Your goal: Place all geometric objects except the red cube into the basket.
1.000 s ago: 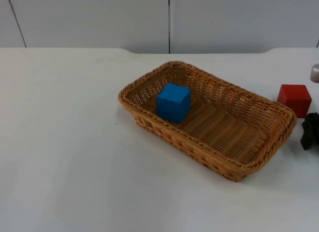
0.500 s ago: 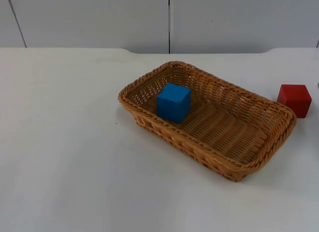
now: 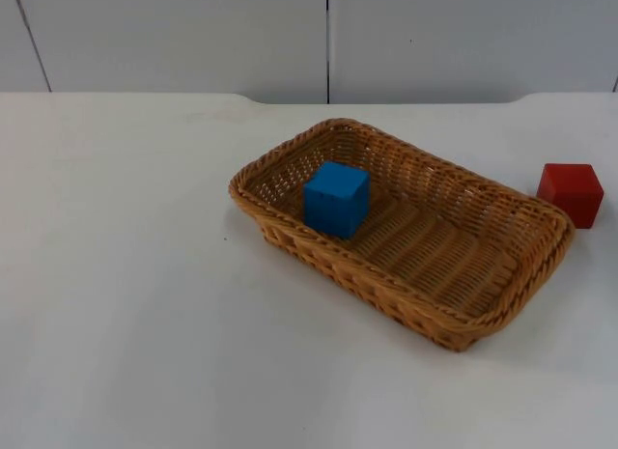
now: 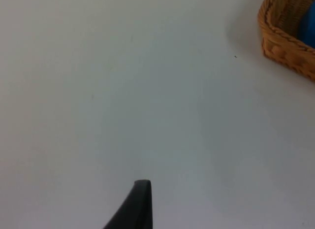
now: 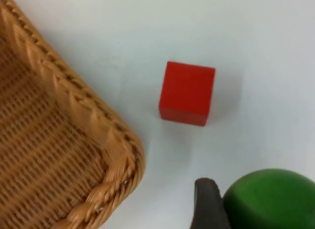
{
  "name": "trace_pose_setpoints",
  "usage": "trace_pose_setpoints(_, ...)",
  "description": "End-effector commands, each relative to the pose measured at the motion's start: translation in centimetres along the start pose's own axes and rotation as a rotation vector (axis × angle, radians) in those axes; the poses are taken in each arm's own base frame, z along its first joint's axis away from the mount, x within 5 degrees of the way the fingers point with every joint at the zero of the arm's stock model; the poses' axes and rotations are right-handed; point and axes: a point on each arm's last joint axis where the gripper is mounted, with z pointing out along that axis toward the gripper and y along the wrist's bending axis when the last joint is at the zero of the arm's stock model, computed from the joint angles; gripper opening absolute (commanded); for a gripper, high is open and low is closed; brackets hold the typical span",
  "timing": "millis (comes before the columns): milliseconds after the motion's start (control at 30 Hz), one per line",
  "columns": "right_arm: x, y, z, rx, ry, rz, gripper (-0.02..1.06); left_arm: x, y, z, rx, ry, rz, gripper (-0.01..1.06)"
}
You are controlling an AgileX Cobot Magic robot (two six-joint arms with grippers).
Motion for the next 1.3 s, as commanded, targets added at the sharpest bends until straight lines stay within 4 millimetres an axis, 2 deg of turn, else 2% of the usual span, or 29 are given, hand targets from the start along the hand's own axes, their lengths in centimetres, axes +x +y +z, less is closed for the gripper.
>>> trace_pose_setpoints(0, -0.2, 1.1, -0.3, -0.024, -0.013, -0.031, 0.0, 0.0, 0.0, -0.1, 0.002, -0.015, -0.006, 1.05)
trace_pose_setpoints(133, -0.7, 4.8, 0.2, -0.1, 0.02, -0.129, 0.0, -0.1, 0.0, -0.1, 0.002, -0.028, -0.009, 1.05)
trace_pose_setpoints(167, -0.7, 4.8, 0.2, -0.1, 0.02, -0.129, 0.0, -0.1, 0.0, -0.1, 0.002, -0.028, -0.009, 1.05)
trace_pose_setpoints(333, -2.1, 10.1, 2.9, -0.183, 0.07, -0.244, 0.0, -0.1, 0.0, -0.1, 0.002, -0.028, -0.009, 1.05)
trace_pose_setpoints(367, -2.1, 10.1, 2.9, -0.183, 0.07, -0.244, 0.0, -0.1, 0.0, -0.1, 0.002, -0.028, -0.009, 1.05)
trace_pose_setpoints(533, -2.2, 13.6, 7.0, -0.219, 0.105, -0.291, 0.0, -0.1, 0.0, -0.1, 0.002, -0.028, -0.009, 1.05)
trace_pose_setpoints(567, -2.2, 13.6, 7.0, -0.219, 0.105, -0.291, 0.0, -0.1, 0.0, -0.1, 0.002, -0.028, -0.009, 1.05)
trace_pose_setpoints(700, -1.1, 14.5, 10.5, -0.219, 0.125, -0.299, 0.02, -0.1, 0.0, -0.1, 0.002, -0.028, -0.009, 1.05)
trace_pose_setpoints(733, -1.1, 14.5, 10.5, -0.219, 0.125, -0.299, 0.02, -0.1, 0.0, -0.1, 0.002, -0.028, -0.009, 1.05)
trace_pose_setpoints(800, -0.4, 14.6, 12.0, -0.216, 0.144, -0.3, 0.09, -0.1, 0.0, -0.1, 0.002, -0.028, -0.009, 1.05)
trace_pose_setpoints(867, 0.6, 14.7, 13.6, -0.211, 0.171, -0.303, 0.25, -0.1, 0.0, -0.1, 0.002, -0.028, -0.009, 1.05)
trace_pose_setpoints(900, 0.6, 14.7, 13.6, -0.211, 0.171, -0.303, 0.25, -0.1, 0.0, -0.1, 0.002, -0.028, -0.009, 1.05)
trace_pose_setpoints(1000, 1.1, 14.8, 14.4, -0.212, 0.179, -0.294, 0.53, -0.1, 0.0, -0.1, 0.002, -0.028, -0.009, 1.05)
trace_pose_setpoints(1033, 1.1, 14.8, 14.4, -0.213, 0.174, -0.293, 0.64, -0.1, 0.0, -0.1, 0.002, -0.028, -0.009, 1.05)
trace_pose_setpoints(1067, 1.1, 14.8, 14.4, -0.213, 0.174, -0.293, 0.64, -0.1, 0.0, -0.1, 0.002, -0.028, -0.009, 1.05)
trace_pose_setpoints(1133, 0.7, 14.8, 13.9, -0.215, 0.16, -0.287, 0.82, -0.1, 0.0, -0.1, 0.002, -0.028, -0.009, 1.05)
trace_pose_setpoints(1200, 0.4, 14.8, 13.6, -0.218, 0.155, -0.279, 0.86, -0.1, 0.0, -0.1, 0.002, -0.028, -0.009, 1.05)
trace_pose_setpoints(1267, -0.4, 14.7, 12.1, -0.225, 0.134, -0.269, 0.89, -0.1, 0.0, -0.1, 0.002, -0.028, -0.009, 1.05)
